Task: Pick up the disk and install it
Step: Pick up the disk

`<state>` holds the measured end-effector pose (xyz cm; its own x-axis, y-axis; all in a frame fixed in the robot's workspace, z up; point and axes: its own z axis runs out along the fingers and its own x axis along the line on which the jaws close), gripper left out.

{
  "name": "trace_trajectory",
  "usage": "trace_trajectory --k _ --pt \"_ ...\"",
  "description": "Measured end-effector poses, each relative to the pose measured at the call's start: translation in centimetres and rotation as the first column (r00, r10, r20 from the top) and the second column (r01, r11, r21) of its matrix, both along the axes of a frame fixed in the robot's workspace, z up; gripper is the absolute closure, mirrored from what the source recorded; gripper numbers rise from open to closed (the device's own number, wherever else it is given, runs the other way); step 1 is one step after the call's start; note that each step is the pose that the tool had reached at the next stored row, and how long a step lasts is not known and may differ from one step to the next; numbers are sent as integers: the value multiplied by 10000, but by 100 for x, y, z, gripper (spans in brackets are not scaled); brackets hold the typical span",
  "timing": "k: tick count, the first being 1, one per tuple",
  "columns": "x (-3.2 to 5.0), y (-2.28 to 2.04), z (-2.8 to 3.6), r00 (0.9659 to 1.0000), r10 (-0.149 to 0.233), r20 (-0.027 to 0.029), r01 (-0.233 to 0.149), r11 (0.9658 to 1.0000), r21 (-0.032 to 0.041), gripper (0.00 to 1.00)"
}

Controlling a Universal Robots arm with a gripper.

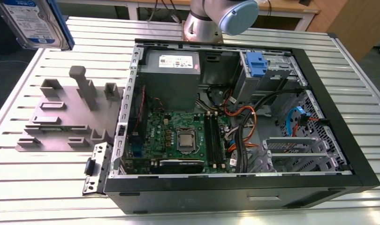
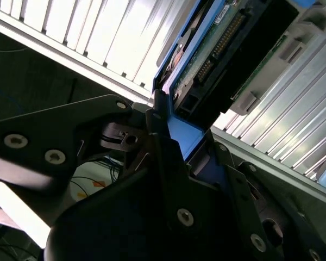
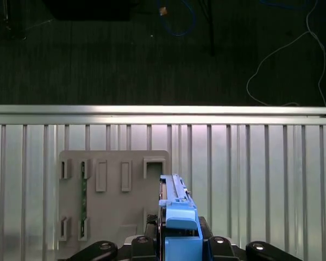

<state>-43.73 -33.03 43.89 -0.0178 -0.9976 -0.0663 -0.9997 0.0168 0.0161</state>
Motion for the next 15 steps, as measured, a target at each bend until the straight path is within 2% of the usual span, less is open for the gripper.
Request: trace_trajectory --k 8,15 --pt "0 0 136 10000 0 0 0 10000 0 64" --pt "0 0 226 10000 0 0 0 10000 0 64"
